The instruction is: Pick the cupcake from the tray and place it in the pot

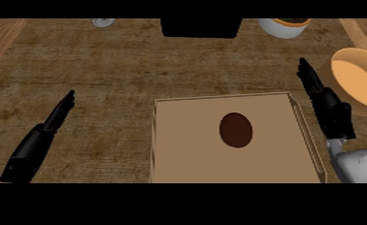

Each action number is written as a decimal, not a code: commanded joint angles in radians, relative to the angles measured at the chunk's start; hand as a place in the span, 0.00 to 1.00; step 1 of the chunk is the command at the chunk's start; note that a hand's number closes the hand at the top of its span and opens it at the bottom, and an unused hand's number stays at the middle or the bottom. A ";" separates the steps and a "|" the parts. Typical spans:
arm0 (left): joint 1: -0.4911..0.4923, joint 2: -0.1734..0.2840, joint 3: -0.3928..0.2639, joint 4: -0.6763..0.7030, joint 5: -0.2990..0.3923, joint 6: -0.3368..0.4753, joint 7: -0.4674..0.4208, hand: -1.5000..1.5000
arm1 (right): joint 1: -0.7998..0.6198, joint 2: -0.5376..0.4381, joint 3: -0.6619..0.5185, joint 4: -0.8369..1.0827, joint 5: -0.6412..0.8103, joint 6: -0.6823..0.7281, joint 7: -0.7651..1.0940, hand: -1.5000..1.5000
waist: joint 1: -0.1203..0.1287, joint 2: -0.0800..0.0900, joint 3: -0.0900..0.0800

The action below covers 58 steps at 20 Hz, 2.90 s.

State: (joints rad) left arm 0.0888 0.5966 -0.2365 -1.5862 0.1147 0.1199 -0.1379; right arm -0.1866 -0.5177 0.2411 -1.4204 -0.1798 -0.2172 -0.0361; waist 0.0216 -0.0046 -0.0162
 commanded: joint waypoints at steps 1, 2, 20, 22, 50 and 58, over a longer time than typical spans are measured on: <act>-0.048 -0.059 0.029 0.021 0.029 0.013 -0.008 0.50 | -0.087 -0.021 -0.013 0.013 -0.078 0.180 -0.032 1.00 | -0.012 0.007 0.016; -0.100 -0.074 0.048 -0.022 0.066 0.029 0.035 0.50 | -0.147 -0.025 -0.004 -0.040 -0.139 0.267 -0.043 1.00 | 0.002 0.009 0.018; -0.386 -0.227 0.174 0.096 0.196 0.121 0.131 0.50 | -0.361 -0.290 0.050 0.260 0.256 0.681 -0.885 0.00 | -0.012 0.015 0.017; -0.345 -0.258 0.139 0.029 0.178 0.146 0.142 0.50 | -0.393 -0.328 0.069 0.260 0.291 0.692 -0.840 0.00 | -0.006 0.008 0.017; -0.419 -0.313 0.262 0.131 0.127 0.054 0.147 0.50 | -0.274 -0.045 0.191 0.004 0.751 0.758 -0.494 0.00 | -0.023 0.006 0.016; -0.323 -0.330 0.280 0.048 0.099 0.025 0.158 0.50 | -0.233 0.051 0.141 -0.057 0.863 0.765 -0.440 0.00 | -0.020 0.004 0.016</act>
State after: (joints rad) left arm -0.2630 0.2853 0.0348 -1.5341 0.2244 0.1565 0.0312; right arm -0.4293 -0.5078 0.3932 -1.4710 0.6217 0.5375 -0.5055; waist 0.0011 -0.0004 0.0000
